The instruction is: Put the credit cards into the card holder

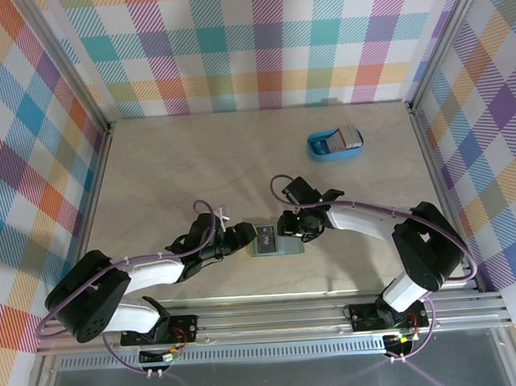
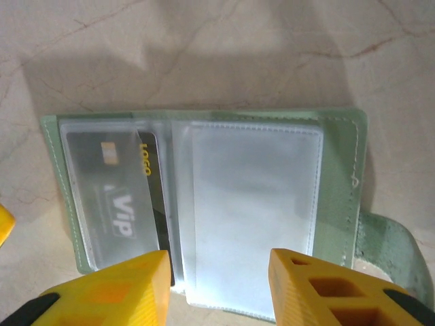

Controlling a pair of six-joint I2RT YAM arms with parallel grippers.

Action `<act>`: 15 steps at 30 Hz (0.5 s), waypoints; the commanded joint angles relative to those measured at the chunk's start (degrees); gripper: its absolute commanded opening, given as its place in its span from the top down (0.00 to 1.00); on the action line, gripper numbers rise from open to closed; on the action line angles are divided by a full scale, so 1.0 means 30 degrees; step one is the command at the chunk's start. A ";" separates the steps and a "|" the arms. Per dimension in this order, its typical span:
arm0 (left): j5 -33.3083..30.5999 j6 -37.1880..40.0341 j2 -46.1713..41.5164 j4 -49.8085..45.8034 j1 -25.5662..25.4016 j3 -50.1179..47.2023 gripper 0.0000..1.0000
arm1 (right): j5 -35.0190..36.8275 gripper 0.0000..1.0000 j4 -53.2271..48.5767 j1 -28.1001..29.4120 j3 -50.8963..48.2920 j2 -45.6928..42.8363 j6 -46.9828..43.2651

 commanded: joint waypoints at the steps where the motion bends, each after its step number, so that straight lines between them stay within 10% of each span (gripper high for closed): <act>1: 0.0119 0.1653 -0.0256 -0.2565 -0.0029 0.0741 0.42 | 0.0458 0.55 -0.0854 0.0038 0.0980 0.0675 -0.0463; 15: 0.0504 0.2539 0.0032 -0.2107 -0.0026 0.0638 0.41 | 0.2279 0.48 -0.2173 0.0005 0.2296 0.2602 -0.0469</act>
